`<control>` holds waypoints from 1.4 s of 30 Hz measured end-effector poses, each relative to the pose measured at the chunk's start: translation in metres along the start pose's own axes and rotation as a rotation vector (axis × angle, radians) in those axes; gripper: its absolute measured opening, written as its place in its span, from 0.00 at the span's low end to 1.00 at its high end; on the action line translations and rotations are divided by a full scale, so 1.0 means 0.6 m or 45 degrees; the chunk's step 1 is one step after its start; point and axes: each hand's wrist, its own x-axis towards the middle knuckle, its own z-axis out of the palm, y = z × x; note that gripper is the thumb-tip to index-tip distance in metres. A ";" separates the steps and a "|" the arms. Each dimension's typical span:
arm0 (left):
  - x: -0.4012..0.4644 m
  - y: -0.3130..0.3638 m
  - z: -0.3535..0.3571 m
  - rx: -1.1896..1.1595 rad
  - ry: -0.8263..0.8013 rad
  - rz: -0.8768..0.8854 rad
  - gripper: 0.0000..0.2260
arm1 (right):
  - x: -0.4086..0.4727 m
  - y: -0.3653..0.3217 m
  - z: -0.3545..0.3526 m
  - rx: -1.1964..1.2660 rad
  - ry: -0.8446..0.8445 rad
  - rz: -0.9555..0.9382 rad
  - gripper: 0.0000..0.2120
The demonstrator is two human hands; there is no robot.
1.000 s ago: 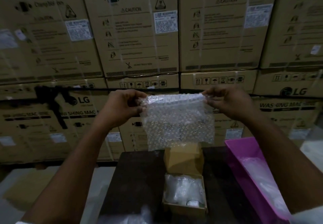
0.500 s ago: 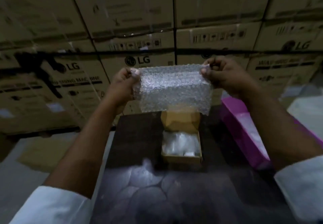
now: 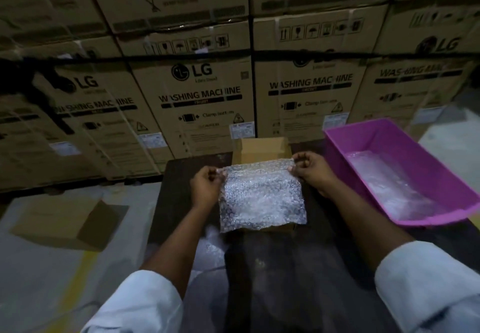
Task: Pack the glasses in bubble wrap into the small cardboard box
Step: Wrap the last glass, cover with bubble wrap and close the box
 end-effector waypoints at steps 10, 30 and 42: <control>0.010 -0.058 0.042 0.190 -0.077 -0.110 0.05 | 0.019 0.077 0.015 -0.151 0.087 0.080 0.11; -0.039 -0.048 0.079 1.027 -0.599 0.856 0.16 | -0.045 0.076 0.097 -1.175 0.056 -0.541 0.21; -0.030 -0.043 0.094 1.254 -0.987 0.613 0.28 | 0.001 0.085 0.097 -1.408 -0.559 -0.039 0.30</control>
